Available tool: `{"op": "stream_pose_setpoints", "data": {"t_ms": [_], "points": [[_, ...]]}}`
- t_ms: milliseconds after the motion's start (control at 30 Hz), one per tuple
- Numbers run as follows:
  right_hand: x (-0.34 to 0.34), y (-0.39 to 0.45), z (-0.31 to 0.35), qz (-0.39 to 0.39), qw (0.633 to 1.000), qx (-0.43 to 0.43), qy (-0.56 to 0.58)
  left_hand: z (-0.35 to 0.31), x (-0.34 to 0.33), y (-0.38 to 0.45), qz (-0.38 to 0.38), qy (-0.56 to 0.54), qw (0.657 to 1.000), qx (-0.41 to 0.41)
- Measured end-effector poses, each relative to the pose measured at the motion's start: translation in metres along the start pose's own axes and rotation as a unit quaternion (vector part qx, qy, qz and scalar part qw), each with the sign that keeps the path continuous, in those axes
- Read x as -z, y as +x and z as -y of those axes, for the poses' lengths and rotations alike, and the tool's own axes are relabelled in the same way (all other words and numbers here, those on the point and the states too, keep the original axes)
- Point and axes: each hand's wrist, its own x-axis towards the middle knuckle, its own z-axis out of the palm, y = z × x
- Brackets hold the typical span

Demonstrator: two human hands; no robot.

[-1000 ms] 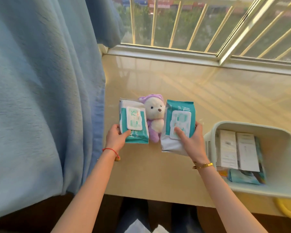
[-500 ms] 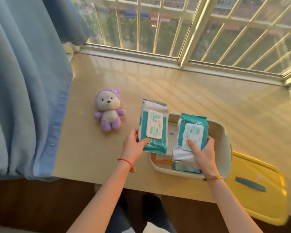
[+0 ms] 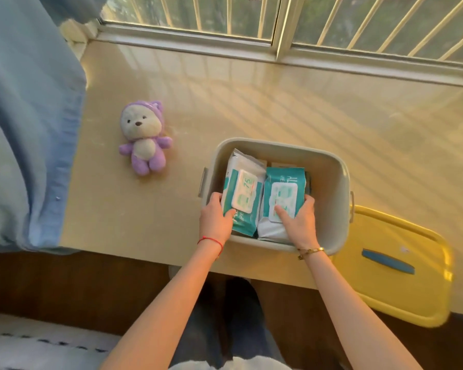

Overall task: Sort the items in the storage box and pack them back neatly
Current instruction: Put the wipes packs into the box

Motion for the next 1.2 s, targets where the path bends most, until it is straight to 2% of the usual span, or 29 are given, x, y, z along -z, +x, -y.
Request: {"op": "stream_pose_setpoints", "data": {"t_ms": [100,233,333,433,567,700,867,967,1200], "points": [[0.002,0.002,-0.001,0.010,0.999,-0.008,-0.052,-0.001,-0.004,-0.002,-0.007,0.053,0.998,-0.014],[0.012,-0.001,-0.002,-0.001,0.980,0.040,-0.195,0.000,-0.006,-0.006,-0.038,0.133,0.989,-0.053],[0.020,-0.005,0.008,-0.029,0.968,0.074,-0.238,0.000,0.004,-0.010,-0.063,0.152,0.981,-0.104],[0.021,-0.012,0.028,-0.056,0.954,0.144,-0.256,-0.002,0.026,-0.012,-0.102,0.154,0.970,-0.155],[0.001,-0.020,0.064,-0.046,0.944,0.229,-0.233,0.008,0.064,-0.005,-0.157,0.163,0.952,-0.208],[-0.041,-0.020,0.101,-0.012,0.933,0.282,-0.222,0.042,0.106,0.016,-0.178,0.178,0.944,-0.213],[-0.117,-0.007,0.146,0.028,0.930,0.298,-0.213,0.089,0.161,0.050,-0.192,0.190,0.946,-0.179],[-0.172,0.006,0.169,0.057,0.934,0.284,-0.209,0.119,0.193,0.074,-0.192,0.188,0.951,-0.152],[-0.296,0.051,0.214,0.099,0.946,0.191,-0.242,0.178,0.243,0.127,-0.183,0.188,0.957,-0.124]]}}
